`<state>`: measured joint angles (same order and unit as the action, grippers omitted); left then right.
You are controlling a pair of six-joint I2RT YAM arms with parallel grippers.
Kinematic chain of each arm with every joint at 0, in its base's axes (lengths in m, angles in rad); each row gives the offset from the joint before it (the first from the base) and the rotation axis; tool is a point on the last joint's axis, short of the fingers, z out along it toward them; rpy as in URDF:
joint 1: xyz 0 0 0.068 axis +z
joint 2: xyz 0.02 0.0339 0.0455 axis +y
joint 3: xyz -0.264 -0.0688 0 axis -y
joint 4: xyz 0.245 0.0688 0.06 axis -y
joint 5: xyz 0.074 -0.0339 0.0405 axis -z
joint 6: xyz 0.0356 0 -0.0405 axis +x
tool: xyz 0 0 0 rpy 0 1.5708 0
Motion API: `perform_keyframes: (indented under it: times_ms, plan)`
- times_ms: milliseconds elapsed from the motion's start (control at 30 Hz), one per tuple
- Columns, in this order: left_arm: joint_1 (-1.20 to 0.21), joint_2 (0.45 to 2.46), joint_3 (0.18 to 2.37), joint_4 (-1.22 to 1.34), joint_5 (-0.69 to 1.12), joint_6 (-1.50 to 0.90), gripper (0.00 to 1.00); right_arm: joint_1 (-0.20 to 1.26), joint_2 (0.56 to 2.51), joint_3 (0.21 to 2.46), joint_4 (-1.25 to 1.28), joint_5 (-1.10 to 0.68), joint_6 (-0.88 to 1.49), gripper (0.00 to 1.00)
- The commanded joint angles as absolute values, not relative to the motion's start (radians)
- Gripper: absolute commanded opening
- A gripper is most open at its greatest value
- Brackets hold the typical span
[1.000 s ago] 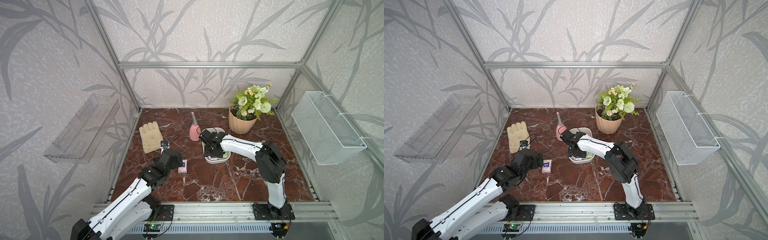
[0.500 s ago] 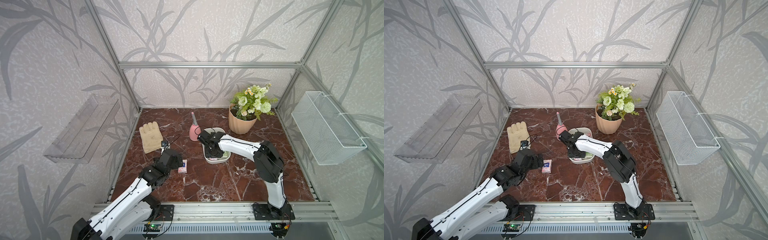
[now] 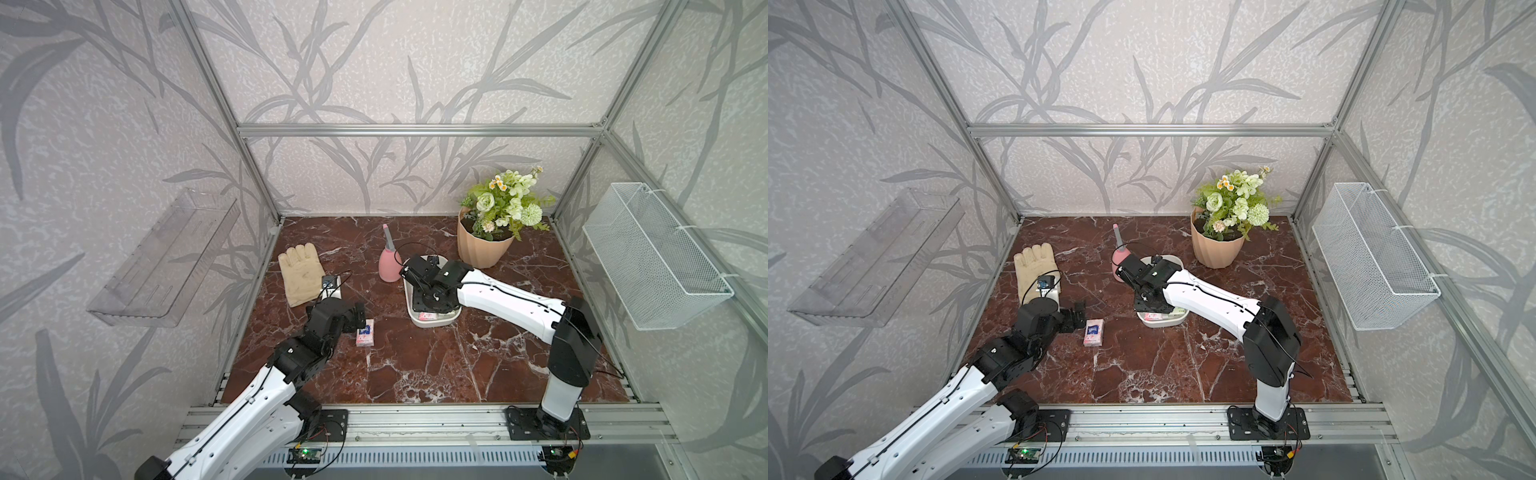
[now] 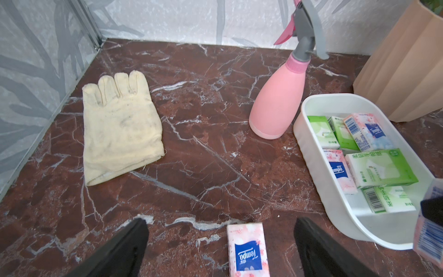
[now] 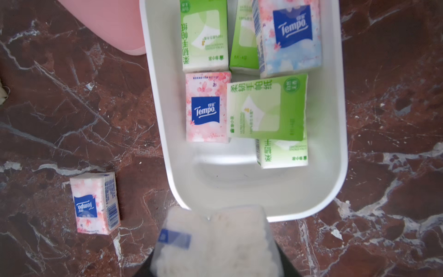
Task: Take the pocket tissues out of the storage box
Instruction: Pick up the pocket tissues from the storage box, then place the pocket tissues at the center of the board.
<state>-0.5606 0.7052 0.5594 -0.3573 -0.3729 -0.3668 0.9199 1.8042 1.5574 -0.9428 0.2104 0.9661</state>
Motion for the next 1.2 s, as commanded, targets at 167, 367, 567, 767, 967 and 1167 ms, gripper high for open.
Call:
perform_keyframes:
  times_ms: [167, 367, 567, 767, 967, 1167]
  plan:
    - [-0.555, 0.615, 0.503, -0.312, -0.461, -0.327, 1.0, 1.001, 1.74, 1.575, -1.05, 0.22, 1.057, 0.5]
    - [-0.556, 0.589, 0.49, -0.294, -0.477, -0.322, 1.0, 1.035, 1.756, 1.564, -1.04, 0.157, 1.083, 0.5]
    - [-0.556, 0.585, 0.486, -0.307, -0.478, -0.34, 1.0, 1.05, 1.786, 1.534, -0.979, 0.101, 1.094, 0.5]
    - [-0.556, 0.582, 0.486, -0.32, -0.503, -0.353, 1.0, 1.054, 1.861, 1.54, -0.947, 0.051, 1.083, 0.5]
    - [-0.556, 0.584, 0.482, -0.317, -0.507, -0.359, 1.0, 1.045, 1.949, 1.567, -0.917, 0.026, 1.057, 0.5]
    - [-0.555, 0.587, 0.483, -0.322, -0.503, -0.353, 1.0, 1.003, 2.003, 1.544, -0.831, -0.018, 1.043, 0.5]
